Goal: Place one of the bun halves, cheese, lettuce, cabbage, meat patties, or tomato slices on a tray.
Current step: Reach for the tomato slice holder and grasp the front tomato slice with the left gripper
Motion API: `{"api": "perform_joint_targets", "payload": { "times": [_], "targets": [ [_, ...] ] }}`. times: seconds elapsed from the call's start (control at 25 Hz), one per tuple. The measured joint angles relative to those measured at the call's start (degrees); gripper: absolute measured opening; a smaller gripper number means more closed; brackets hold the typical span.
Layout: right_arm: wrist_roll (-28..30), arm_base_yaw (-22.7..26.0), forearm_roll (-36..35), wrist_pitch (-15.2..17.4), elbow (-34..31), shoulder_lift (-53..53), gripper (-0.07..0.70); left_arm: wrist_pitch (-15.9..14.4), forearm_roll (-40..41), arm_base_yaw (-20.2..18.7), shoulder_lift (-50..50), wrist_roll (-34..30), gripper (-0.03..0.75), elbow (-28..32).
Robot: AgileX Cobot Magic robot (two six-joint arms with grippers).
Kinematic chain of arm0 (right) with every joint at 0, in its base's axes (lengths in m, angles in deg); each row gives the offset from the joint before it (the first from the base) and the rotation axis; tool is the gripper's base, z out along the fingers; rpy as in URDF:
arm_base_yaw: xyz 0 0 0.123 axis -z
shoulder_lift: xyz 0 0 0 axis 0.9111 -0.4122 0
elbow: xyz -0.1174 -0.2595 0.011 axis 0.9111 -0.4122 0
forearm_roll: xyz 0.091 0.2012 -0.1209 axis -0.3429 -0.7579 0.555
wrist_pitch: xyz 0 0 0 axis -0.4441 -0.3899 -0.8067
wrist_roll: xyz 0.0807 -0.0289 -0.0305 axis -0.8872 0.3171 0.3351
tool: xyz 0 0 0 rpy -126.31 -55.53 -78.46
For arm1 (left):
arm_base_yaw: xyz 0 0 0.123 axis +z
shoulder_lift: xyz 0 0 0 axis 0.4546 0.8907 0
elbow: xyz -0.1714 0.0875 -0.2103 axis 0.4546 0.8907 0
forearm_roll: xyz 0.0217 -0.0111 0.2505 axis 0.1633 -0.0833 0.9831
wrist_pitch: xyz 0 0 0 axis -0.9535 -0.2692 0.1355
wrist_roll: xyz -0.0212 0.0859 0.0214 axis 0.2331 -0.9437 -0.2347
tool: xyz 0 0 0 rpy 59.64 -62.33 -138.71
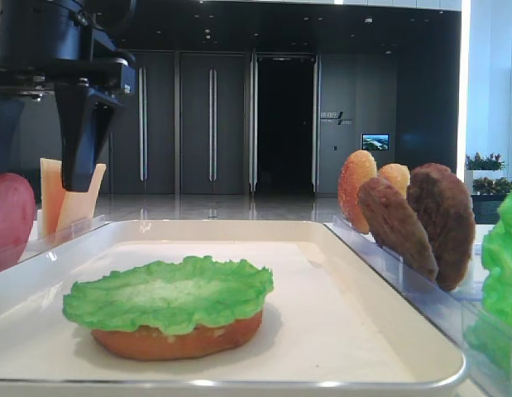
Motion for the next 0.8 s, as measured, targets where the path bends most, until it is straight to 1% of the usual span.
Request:
{"api": "perform_joint_targets", "payload": {
  "times": [0.12, 0.36, 0.48, 0.8],
  "targets": [
    [0.0, 0.0, 0.0, 0.0, 0.0, 0.0, 0.354, 0.0, 0.6, 0.0, 0.0, -0.6, 0.617, 0.0],
    [0.0, 0.0, 0.0, 0.0, 0.0, 0.0, 0.354, 0.0, 1.4, 0.0, 0.2, -0.9, 0.513, 0.0],
    [0.0, 0.0, 0.0, 0.0, 0.0, 0.0, 0.354, 0.0, 1.4, 0.0, 0.5, -1.1, 0.493, 0.0],
    [0.0, 0.0, 0.0, 0.0, 0.0, 0.0, 0.354, 0.0, 1.6, 0.0, 0.5, -2.3, 0.468, 0.0]
  ]
}}
